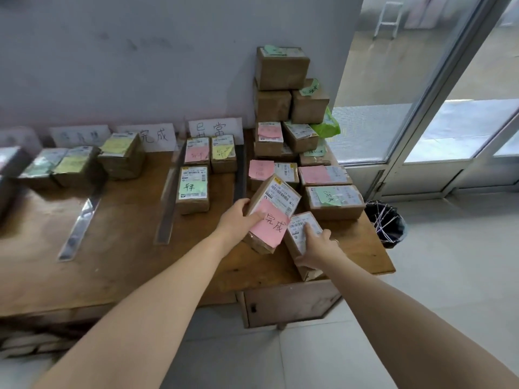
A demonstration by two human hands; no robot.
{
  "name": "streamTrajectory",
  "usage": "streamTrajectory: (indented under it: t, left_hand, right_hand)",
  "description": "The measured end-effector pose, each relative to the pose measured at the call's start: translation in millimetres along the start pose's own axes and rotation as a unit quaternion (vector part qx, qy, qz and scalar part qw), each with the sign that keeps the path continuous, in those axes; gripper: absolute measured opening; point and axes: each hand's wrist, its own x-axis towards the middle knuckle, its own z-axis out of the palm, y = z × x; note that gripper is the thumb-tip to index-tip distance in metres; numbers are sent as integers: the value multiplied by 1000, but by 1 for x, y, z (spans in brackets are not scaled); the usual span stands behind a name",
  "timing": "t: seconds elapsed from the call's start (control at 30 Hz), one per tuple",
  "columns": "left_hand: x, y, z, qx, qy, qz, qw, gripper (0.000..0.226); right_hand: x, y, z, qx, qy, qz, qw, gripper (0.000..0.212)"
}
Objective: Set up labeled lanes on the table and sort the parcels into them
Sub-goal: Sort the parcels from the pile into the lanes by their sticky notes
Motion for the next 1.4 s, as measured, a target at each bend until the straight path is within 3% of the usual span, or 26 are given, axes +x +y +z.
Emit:
streamTrajectory:
  t: [0.13,0.33,0.53,0.9,1.17,1.4]
  left_hand:
    - [-11,6,-5,-3,32,-4,999,61]
    - [-29,31,-27,-15,114,13,993,58]
    - [-52,31,-84,-40,191,22,980,50]
    - [-41,-41,-243,-19,295,-54,954,54]
    - [17,-87,-356,-18,289,-94,953,48]
    - [67,-119,-395,-42,288,-99,951,49]
  right_hand:
    - [-11,-2,-18,-11,69,-22,997,98]
    - [-32,-28,-80,61,179,-92,978,90]
    - [-55,-86,-104,36,228,-176,957,76]
    - [-54,-277,-93,15,225,-277,934,70]
    - [-25,-391,-77,41,199,-229,952,70]
    - [26,-442,-60,57,151,-203,966,71]
